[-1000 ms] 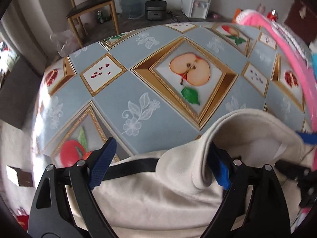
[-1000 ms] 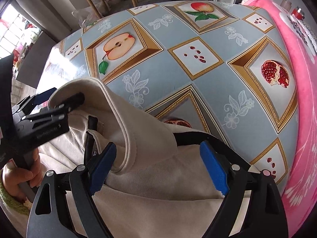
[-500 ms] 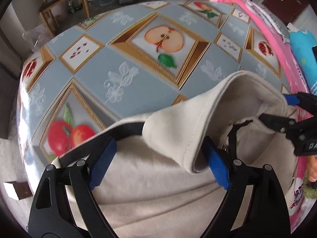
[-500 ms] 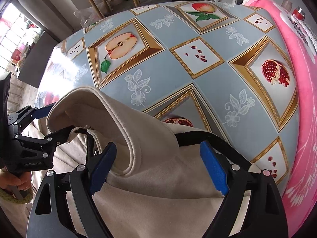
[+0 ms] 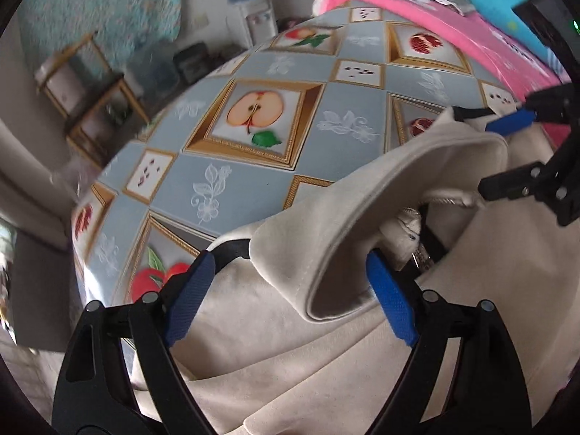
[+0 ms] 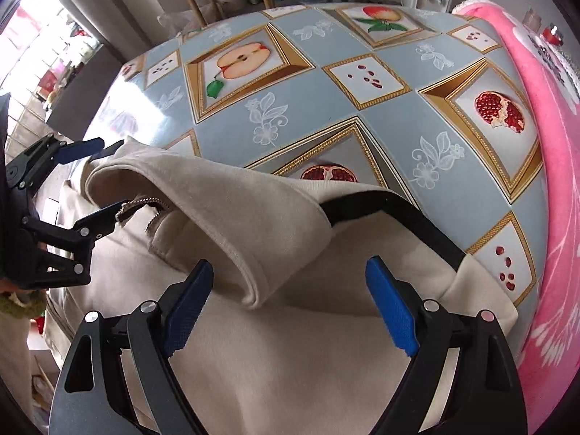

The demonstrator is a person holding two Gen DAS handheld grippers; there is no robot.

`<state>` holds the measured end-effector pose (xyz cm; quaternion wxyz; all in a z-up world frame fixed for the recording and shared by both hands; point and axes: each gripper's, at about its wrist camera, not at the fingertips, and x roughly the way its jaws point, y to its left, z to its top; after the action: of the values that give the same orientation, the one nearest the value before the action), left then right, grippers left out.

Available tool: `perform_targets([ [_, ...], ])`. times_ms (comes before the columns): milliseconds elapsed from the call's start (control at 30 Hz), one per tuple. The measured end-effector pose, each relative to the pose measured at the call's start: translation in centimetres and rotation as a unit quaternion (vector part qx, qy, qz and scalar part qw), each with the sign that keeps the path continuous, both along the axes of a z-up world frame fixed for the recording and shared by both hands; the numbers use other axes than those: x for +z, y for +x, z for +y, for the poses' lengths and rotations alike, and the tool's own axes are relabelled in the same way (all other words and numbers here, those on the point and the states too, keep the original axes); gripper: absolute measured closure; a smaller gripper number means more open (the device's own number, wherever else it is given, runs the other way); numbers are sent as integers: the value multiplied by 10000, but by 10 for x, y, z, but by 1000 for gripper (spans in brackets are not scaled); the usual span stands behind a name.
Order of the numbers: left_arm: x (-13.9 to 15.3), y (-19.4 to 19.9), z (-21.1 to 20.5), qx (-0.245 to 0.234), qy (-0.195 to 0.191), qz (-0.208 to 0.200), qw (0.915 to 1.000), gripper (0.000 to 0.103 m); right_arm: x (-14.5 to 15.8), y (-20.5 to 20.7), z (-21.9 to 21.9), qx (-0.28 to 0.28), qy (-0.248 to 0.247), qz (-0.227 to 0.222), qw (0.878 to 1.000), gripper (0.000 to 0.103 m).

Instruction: Fold large clothes

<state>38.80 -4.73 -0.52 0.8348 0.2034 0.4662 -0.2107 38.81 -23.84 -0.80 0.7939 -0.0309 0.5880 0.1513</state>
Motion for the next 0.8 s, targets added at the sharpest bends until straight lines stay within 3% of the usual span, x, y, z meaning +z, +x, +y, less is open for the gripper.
perform_targets([
  [167, 6, -13, 0, -303, -138, -296, 9990, 46, 20, -20, 8, 430, -308, -510, 9973, 19],
  [233, 6, -19, -1, -489, -186, -346, 9980, 65, 35, -27, 13, 641, -471, -828, 9934, 19],
  [267, 5, -22, -2, -547, -156, -351, 9978, 69, 42, -29, 13, 685, -476, -961, 9919, 19],
  [433, 1, -36, -5, -789, 100, -465, 9957, 91, 92, -7, 7, 534, 445, -1448, 9870, 19],
  [500, 3, -41, -2, -848, 41, -454, 9954, 93, 92, 13, 10, 331, 643, -1318, 9886, 20],
  [600, 5, -48, 1, -882, 65, -474, 9949, 93, 63, 51, 17, -36, 797, -629, 9948, 42],
  [633, 6, -51, 1, -897, 52, -466, 9949, 93, 51, 58, 19, -143, 934, -381, 9948, 53],
  [700, 8, -55, 2, -914, -23, -418, 9949, 93, 28, 63, 24, -189, 1266, 102, 9917, 64],
  [800, 13, -55, 10, -854, -243, -203, 9958, 91, 16, 46, 41, 210, 1389, 353, 9895, 67],
])
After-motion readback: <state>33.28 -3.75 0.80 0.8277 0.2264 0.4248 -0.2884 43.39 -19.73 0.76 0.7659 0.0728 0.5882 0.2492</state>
